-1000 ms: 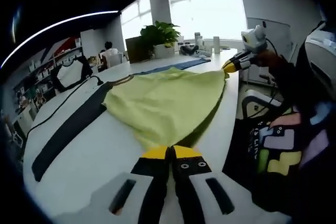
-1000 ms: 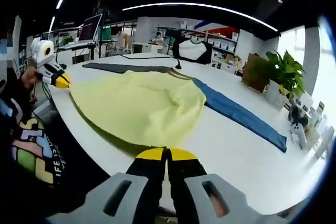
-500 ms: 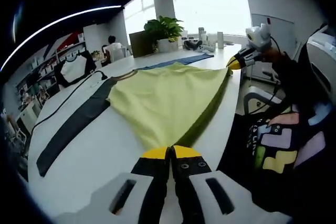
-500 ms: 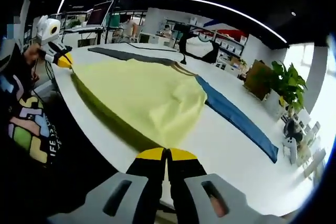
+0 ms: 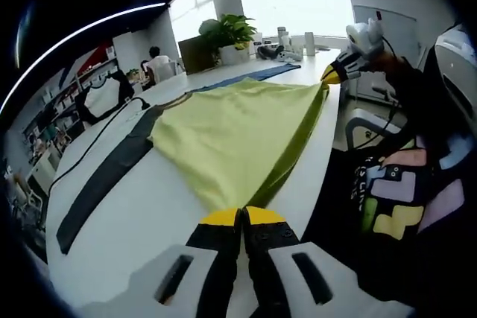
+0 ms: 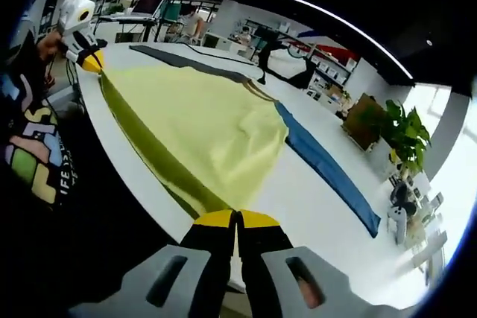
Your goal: Fold the garment on the visible template until the final outline fits inside the template.
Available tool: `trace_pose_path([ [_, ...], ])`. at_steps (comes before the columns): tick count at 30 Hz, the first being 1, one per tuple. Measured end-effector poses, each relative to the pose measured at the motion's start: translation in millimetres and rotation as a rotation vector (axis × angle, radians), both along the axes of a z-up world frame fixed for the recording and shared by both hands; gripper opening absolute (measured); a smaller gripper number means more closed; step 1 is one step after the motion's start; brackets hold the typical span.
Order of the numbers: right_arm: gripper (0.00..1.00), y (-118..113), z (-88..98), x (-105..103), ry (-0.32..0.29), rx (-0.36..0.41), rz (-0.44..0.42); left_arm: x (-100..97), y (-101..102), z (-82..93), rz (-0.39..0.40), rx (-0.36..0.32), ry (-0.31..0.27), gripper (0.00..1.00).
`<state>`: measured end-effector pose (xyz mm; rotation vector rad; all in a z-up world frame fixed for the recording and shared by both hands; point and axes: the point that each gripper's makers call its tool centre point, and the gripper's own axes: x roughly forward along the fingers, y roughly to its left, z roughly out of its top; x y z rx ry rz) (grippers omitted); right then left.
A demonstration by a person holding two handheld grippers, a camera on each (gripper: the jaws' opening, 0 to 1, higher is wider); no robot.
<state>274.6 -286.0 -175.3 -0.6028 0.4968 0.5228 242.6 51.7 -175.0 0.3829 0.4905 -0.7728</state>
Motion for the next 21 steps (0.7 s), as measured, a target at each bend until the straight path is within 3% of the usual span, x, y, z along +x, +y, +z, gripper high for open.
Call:
trace_pose_path([
  [5, 0.0, -4, -10.2, -1, 0.029, -0.01, -0.008, -5.3, -3, -1.5, -0.013, -0.026, 0.033, 0.01],
  [8, 0.0, -12, -8.5, -3, 0.031, -0.025, -0.029, -4.3, -2, -2.9, -0.007, -0.007, 0.032, 0.01],
  [11, 0.0, -15, -2.2, -4, 0.033, 0.013, -0.046, -7.6, -8, -3.3, -0.031, -0.021, 0.046, 0.01],
  [15, 0.0, -17, -7.1, -6, 0.052, 0.005, -0.044, -9.6, -7, -8.4, -0.034, -0.024, 0.065, 0.01],
  [18, 0.0, -20, -9.6, -9, 0.061, -0.001, -0.054, -12.7, -10, -6.4, -0.044, -0.077, 0.09, 0.01],
  [21, 0.0, -21, -8.7, -10, 0.058, -0.014, -0.064, -14.5, -11, -5.7, -0.049, -0.068, 0.081, 0.01],
])
